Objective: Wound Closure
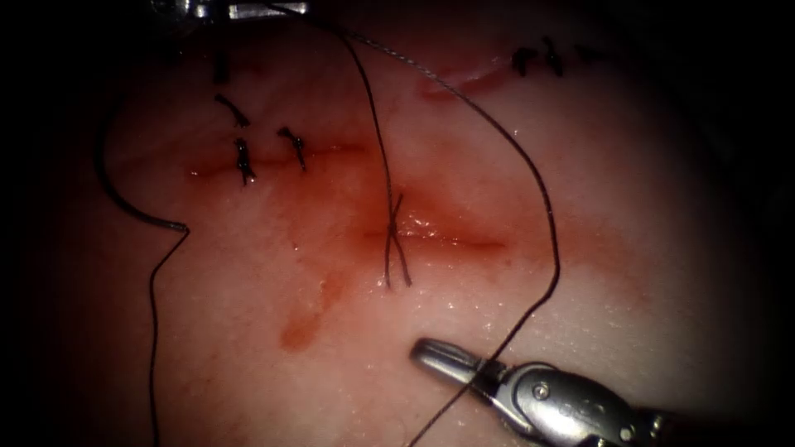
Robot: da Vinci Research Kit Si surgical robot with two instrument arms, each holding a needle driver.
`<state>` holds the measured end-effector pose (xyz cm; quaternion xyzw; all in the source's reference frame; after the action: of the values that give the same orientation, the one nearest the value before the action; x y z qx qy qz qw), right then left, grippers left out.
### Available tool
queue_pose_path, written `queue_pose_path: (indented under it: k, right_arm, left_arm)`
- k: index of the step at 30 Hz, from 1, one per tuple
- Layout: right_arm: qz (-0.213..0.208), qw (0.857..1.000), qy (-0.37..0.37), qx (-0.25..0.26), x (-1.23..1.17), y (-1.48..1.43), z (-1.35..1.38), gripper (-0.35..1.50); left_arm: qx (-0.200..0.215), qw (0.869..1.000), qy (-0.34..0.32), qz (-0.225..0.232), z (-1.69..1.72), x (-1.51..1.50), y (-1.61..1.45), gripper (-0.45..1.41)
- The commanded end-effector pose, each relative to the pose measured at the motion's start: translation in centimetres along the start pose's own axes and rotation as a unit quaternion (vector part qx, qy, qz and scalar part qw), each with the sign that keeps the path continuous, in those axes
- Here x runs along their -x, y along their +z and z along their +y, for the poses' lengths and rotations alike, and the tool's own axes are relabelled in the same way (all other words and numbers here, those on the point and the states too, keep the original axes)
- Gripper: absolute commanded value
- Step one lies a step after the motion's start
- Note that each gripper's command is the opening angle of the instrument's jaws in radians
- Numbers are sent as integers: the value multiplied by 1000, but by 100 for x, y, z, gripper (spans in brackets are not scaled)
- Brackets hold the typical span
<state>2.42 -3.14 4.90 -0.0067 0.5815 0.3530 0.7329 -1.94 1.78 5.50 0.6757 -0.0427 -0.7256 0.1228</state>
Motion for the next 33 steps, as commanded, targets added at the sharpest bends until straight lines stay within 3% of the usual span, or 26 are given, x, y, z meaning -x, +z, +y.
queue_pose_path:
  k: [1,2,3,5,9,11,16,22,25,33]
  right_arm:
    - [2,1000,-19,2,-6,13,17,-25]
    - [-2,1000,-23,7,-9,16,23,2]
    - [-22,1000,-18,6,-16,24,39,76]
    - [-41,999,-14,3,-21,33,54,113]
    - [-46,999,5,0,-23,46,83,113]
    - [-57,998,24,-3,-18,58,96,131]
    - [-56,996,60,-23,-11,80,109,135]
    - [-71,994,70,-51,-1,116,108,128]
    - [-88,993,58,-58,21,146,103,130]
    - [-96,992,50,-67,33,169,93,131]
  left_arm:
    - [-1,1000,1,1,-6,-1,8,-45]
    - [-1,1000,1,2,-6,-5,10,-45]
    - [-1,1000,2,4,-5,-12,15,-45]
    - [-3,1000,4,7,-4,-13,17,-45]
    - [0,1000,6,7,-1,-14,17,-45]
    - [0,1000,6,6,0,-17,19,-45]
    - [-1,1000,6,7,0,-26,23,-45]
    - [-1,1000,8,7,-1,-39,29,-45]
    - [3,1000,7,6,-1,-45,33,-45]
    - [1,1000,8,6,-3,-44,38,-45]
